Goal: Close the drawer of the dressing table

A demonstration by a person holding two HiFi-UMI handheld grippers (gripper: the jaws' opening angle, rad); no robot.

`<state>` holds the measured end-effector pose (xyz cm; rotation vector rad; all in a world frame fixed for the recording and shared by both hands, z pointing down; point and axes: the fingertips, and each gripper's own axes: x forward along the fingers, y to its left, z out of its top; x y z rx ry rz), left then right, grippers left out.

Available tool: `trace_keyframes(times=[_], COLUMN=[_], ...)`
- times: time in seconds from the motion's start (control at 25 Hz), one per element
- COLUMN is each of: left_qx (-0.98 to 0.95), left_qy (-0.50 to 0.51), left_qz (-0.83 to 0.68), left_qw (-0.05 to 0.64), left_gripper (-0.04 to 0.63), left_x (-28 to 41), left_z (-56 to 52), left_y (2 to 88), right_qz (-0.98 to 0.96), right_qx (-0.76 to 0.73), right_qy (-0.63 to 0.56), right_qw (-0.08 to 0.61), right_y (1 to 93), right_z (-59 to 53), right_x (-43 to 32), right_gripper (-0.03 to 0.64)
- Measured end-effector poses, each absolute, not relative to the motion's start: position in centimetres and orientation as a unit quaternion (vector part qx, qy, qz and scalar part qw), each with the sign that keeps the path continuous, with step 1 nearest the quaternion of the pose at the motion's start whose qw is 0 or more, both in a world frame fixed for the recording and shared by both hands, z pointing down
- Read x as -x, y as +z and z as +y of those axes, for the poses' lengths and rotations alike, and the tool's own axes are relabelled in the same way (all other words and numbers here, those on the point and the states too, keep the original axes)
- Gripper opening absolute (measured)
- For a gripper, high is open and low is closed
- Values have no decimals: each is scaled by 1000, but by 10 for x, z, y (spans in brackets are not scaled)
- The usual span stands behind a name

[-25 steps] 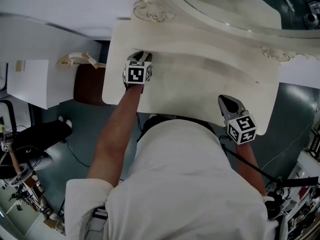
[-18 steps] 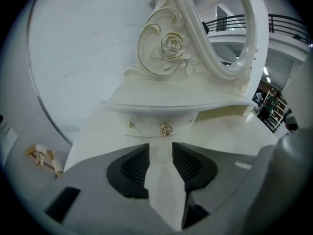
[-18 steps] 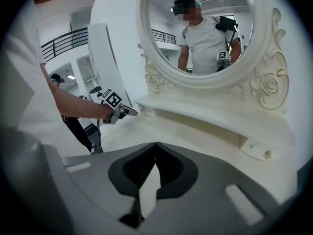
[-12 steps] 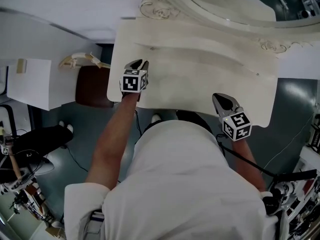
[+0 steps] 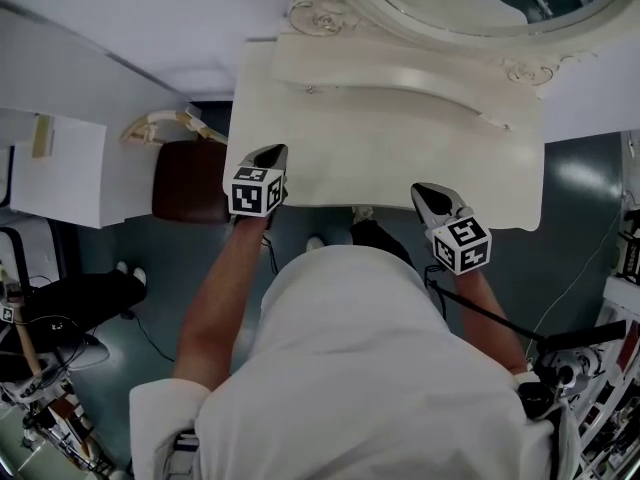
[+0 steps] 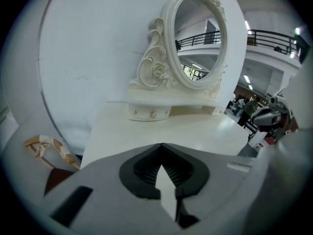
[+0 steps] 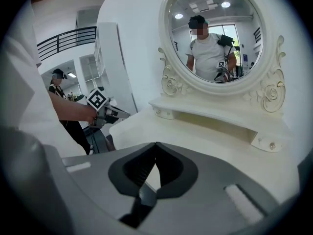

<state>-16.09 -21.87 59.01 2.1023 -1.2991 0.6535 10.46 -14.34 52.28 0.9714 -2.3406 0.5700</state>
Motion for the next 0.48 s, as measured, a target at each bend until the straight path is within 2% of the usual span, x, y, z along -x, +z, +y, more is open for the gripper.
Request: trace_keyframes(times=[0.48], left_qx=[-858], left_qy=[190], left_qz=[-394], left_qw=[269], left_gripper=[2], left_x=[155], left_z=[-91], left_y=[524], right_qz=[-864], right_qx=[-376], right_qy=[207], right_qw=[265], right_y=[518], right_z=[-56], right_x=[-60], right_gripper=[2])
